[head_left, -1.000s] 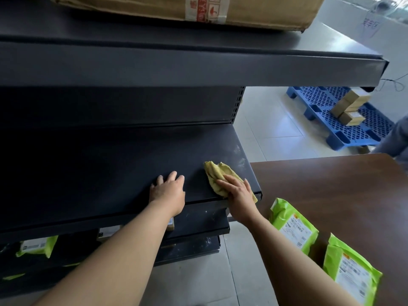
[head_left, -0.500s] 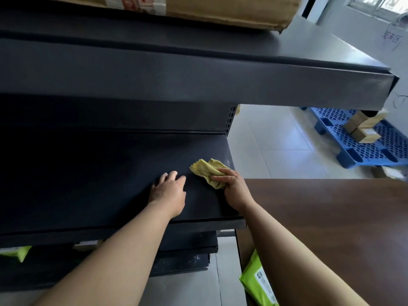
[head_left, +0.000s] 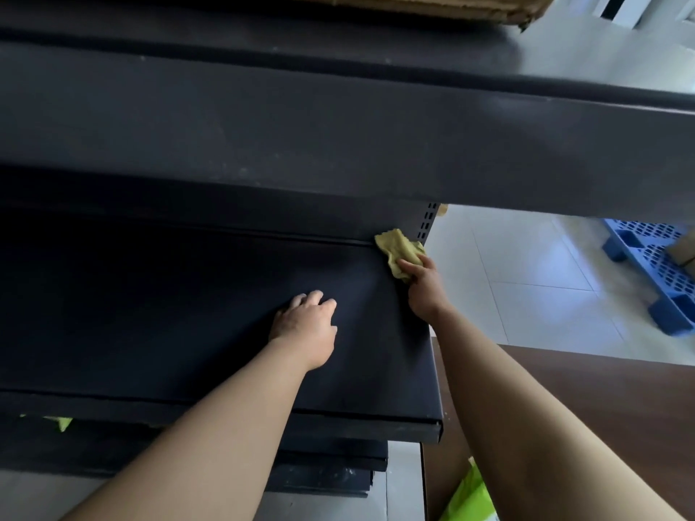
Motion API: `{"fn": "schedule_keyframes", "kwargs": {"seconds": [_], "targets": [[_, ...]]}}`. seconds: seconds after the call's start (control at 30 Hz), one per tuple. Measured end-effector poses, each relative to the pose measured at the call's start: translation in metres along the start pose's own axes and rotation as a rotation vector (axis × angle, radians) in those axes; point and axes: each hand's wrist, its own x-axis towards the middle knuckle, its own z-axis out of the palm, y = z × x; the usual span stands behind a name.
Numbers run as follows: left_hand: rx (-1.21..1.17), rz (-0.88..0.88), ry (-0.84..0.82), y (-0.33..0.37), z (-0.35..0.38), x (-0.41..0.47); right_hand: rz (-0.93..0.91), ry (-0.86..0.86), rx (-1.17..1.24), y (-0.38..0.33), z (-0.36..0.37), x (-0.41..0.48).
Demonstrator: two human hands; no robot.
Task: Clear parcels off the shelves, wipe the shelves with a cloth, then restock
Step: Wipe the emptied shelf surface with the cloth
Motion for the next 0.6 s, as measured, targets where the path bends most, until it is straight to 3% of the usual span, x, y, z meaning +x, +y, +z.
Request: {"fn": "schedule_keyframes", "kwargs": {"seconds": [0.2,0.27,0.37,0.47,0.53,0.6], "targets": [[0.022,0.035,-0.005,-0.006,-0.006,0.003,0.434,0.181,0.28,-0.002,-0.007,0.029],[0.02,0.044,-0.015,-0.009,-0.008,0.003,0.468,0.251,0.248,-0.013,-0.015,0.03],[0.005,0.039,-0.028,-0.016,-0.013,0.001,0.275,0.304,-0.055,-0.036,-0.016,0.018],[-0.015,0.012,-0.032,-0.029,-0.019,0.0,0.01,0.233,-0.403,-0.052,-0.002,-0.001],[-0.013,-0.004,-0.026,-0.038,-0.023,-0.001,-0.108,0.138,-0.45,-0.055,0.009,-0.007],[-0.007,-0.021,-0.021,-0.048,-0.025,-0.003,-0.131,0.082,-0.299,-0.064,0.021,-0.013]]}}
